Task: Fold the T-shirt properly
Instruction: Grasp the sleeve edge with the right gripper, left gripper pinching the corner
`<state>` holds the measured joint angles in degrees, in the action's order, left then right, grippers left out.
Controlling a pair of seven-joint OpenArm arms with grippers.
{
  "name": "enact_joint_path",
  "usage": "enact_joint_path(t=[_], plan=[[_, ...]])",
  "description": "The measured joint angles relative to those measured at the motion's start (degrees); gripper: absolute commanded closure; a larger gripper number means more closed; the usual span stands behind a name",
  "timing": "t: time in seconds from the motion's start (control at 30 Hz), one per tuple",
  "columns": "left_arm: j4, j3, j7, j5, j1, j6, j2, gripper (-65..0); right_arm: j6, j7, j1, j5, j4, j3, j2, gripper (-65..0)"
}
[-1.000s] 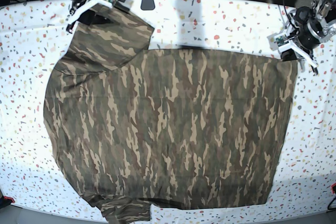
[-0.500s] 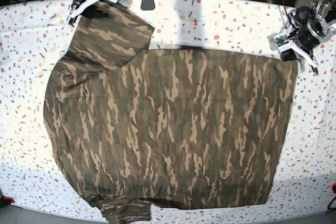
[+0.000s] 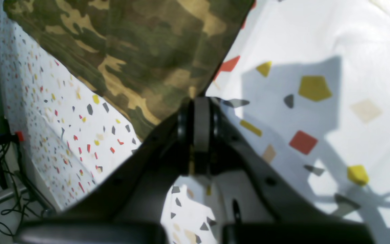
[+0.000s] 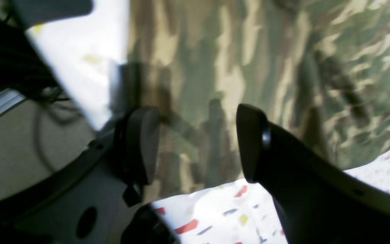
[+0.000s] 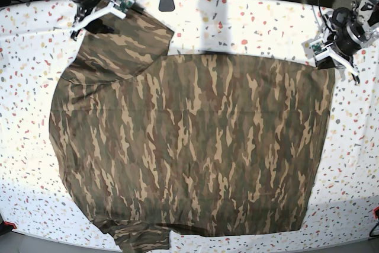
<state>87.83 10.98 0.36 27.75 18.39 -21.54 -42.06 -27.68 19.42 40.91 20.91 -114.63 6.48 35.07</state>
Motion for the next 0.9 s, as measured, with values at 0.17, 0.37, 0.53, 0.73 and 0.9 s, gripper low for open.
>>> enact_joint_path(t=[0.17, 0.37, 0.53, 0.73, 0.9], plan=[[0.0, 0.0, 0.15, 0.02, 0.0, 0.02, 0.0, 0.0, -1.75, -0.92, -0.26, -6.95, 1.29, 0.66, 0.02, -36.2], [0.0, 0.0, 0.24, 0.0, 0.0, 0.0, 0.0, 0.0, -2.14, -2.01, -0.28, -9.55, -0.07, 1.62, 0.02, -36.2], [0.0, 0.0, 0.22, 0.0, 0.0, 0.0, 0.0, 0.0, -2.91, 0.09, -0.28, -10.38, -0.07, 1.62, 0.0, -36.2], [0.0, 0.0, 0.26, 0.0, 0.0, 0.0, 0.0, 0.0, -3.06, -0.48, -0.26, -8.96, 3.8, 1.6, 0.02, -36.2], [0.0, 0.0, 0.28, 0.0, 0.0, 0.0, 0.0, 0.0, -3.39, -1.99, -0.24, -4.33, 4.39, 1.62, 0.13, -36.2]])
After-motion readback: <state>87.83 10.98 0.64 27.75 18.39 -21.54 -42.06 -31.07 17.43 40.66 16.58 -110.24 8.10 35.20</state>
